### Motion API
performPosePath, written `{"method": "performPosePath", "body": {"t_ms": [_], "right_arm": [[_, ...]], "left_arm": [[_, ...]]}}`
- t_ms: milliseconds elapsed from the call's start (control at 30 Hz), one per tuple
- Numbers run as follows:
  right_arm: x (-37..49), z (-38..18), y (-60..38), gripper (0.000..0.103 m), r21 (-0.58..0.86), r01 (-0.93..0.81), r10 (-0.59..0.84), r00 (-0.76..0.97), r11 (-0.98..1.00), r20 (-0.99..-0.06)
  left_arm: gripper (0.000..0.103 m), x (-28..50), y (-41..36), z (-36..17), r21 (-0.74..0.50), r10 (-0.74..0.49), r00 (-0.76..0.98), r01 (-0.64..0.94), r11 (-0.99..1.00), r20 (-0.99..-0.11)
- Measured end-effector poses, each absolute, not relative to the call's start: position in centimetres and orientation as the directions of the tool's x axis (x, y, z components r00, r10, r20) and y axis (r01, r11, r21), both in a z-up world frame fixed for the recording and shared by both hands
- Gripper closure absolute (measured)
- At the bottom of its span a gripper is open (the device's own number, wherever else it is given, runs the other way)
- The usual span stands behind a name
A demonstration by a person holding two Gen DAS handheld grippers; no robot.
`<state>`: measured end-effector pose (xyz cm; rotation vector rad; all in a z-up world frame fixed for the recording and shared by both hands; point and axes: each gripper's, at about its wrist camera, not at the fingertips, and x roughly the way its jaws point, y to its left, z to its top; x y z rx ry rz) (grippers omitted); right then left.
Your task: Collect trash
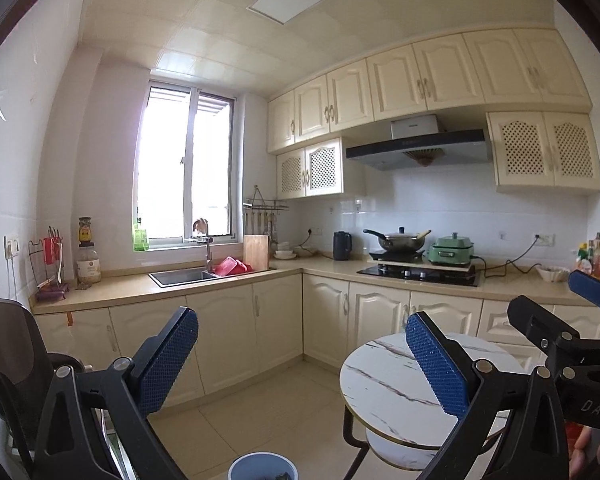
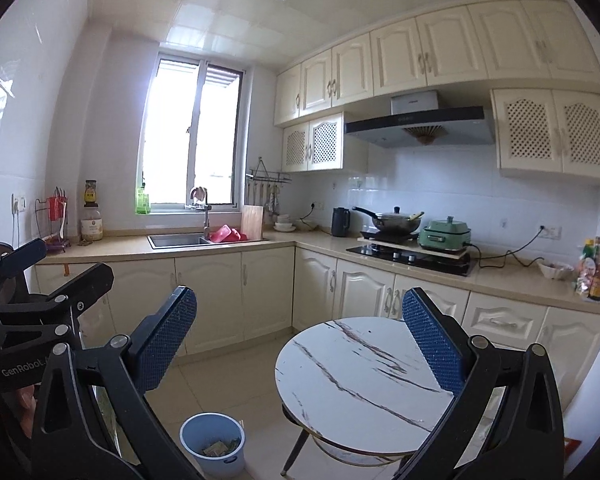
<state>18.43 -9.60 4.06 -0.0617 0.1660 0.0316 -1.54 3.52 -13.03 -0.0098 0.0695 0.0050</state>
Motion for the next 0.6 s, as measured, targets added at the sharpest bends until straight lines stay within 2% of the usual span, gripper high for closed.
{"method": "performPosePath", "body": {"t_ms": [600], "right_arm": [[18.1, 3.3, -9.8, 0.000, -0.045, -0.028, 0.020, 0.985, 0.999, -0.170]], "left_arm": [[0.001, 0.5, 4.5, -10.0, -0.014, -0.005, 0.996, 0.004, 1.000, -0.085]]}}
